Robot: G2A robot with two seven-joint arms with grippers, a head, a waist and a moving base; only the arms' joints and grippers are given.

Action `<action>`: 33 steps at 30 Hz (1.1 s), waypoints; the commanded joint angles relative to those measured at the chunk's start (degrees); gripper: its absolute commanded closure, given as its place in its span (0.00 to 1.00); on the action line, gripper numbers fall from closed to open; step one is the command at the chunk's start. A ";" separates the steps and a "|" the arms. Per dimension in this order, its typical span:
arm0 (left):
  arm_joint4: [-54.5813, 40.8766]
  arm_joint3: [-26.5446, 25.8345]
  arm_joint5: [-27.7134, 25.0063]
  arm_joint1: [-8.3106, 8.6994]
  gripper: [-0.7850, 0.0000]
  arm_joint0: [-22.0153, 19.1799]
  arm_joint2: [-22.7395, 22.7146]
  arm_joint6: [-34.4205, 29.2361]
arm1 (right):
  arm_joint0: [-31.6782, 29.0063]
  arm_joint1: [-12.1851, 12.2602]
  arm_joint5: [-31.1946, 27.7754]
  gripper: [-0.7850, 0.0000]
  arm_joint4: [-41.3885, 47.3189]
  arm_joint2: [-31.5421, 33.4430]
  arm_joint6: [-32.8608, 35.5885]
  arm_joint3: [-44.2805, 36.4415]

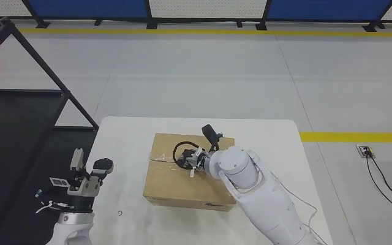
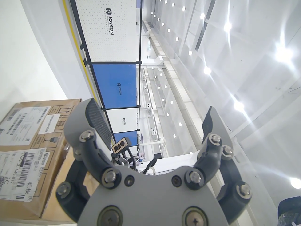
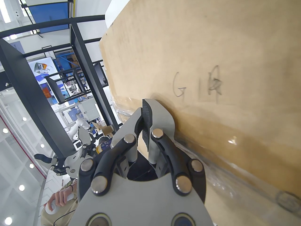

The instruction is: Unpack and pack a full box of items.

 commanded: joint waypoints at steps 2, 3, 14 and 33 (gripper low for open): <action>0.12 -0.11 0.17 -0.03 0.00 -0.07 0.08 0.13 | -0.99 0.56 0.44 1.00 -0.69 1.33 0.63 -0.94; 0.13 -0.11 0.20 -0.03 0.00 -0.09 0.09 0.14 | -1.40 0.76 0.52 1.00 -0.71 1.96 0.76 -1.34; 0.43 -0.17 1.09 -0.03 0.00 -0.50 -0.05 -0.56 | -5.72 3.04 2.13 1.00 -3.28 7.36 3.37 -6.62; 1.93 -0.35 3.31 0.02 0.00 -2.88 1.42 -1.56 | -16.33 6.61 2.19 1.00 -3.21 18.86 4.28 -15.92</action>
